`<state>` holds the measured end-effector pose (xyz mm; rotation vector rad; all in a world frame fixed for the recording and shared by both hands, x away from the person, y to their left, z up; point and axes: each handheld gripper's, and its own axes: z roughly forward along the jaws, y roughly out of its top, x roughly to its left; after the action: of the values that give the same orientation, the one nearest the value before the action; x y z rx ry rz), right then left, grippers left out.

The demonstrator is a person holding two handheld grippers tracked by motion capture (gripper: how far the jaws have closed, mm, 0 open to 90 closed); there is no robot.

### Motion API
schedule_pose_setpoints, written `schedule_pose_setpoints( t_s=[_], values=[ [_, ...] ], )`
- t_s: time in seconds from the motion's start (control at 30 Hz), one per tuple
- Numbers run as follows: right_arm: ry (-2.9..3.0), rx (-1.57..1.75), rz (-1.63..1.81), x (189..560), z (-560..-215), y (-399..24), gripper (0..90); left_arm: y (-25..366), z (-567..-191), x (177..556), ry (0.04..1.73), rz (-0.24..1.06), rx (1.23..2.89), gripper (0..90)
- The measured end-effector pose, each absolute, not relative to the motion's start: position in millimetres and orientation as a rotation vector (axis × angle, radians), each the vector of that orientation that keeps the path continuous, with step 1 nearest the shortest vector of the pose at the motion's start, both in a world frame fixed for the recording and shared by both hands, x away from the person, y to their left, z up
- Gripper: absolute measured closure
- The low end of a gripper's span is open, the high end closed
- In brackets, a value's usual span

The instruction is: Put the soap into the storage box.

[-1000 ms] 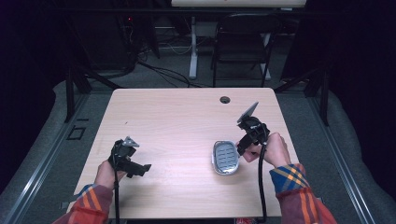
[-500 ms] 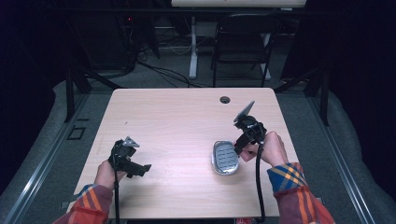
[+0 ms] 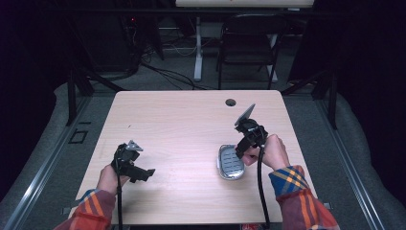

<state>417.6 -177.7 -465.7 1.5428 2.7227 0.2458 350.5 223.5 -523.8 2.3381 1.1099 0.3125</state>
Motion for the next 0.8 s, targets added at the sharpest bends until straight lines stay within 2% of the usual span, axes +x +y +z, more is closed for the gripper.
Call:
schedule_pose_setpoints(
  t_s=[0.8],
  values=[
    [2.742,1.517,0.082,429,-481,-141,37.3,222,-523,351,1.095,0.316,2.352,0.1]
  ],
)
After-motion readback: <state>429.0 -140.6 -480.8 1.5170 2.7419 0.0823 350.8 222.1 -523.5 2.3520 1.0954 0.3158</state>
